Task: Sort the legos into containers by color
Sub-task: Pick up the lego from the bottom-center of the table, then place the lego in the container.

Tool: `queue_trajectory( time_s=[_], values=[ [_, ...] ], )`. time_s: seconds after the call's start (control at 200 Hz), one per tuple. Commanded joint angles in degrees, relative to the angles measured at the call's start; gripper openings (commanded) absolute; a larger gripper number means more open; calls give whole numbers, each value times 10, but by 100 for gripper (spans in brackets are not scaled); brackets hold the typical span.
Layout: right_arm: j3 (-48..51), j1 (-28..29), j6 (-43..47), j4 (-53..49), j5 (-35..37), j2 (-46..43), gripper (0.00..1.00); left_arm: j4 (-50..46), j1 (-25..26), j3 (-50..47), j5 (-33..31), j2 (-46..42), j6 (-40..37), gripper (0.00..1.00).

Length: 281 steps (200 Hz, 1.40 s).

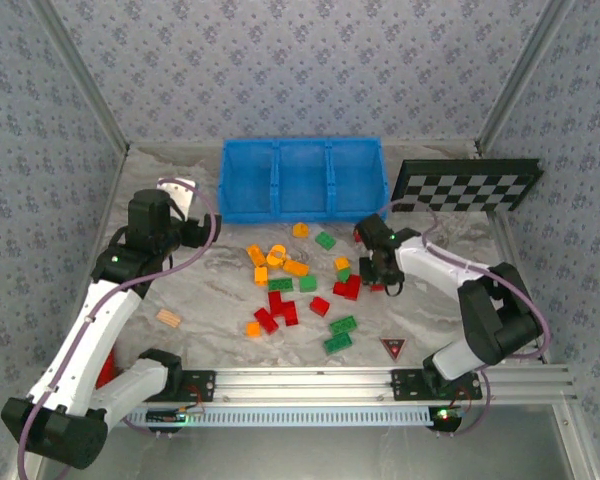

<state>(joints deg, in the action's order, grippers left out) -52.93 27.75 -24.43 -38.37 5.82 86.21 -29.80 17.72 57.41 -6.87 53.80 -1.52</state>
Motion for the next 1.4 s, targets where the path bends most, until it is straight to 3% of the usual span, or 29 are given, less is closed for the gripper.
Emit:
queue_trajectory(
  time_s=[0.0, 0.115, 0.33, 0.75, 1.05, 1.399],
  values=[
    [-102, -27, 76, -47, 23, -32, 24, 13, 3, 6, -10, -5, -6, 99],
    [-192, -53, 129, -3, 31, -3, 24, 18, 3, 12, -11, -2, -3, 99],
    [-334, -89, 173, 80, 29, 137, 24, 3, 3, 32, -18, 17, -1, 99],
    [-494, -95, 202, 63, 22, 342, 26, 17, 3, 16, -26, 36, -7, 99],
    [-525, -96, 204, 42, 16, 386, 37, 17, 3, 15, -24, 48, -7, 99],
    [-551, -97, 203, 6, 6, 375, 48, 14, 3, 16, -24, 48, -6, 99]
  ],
)
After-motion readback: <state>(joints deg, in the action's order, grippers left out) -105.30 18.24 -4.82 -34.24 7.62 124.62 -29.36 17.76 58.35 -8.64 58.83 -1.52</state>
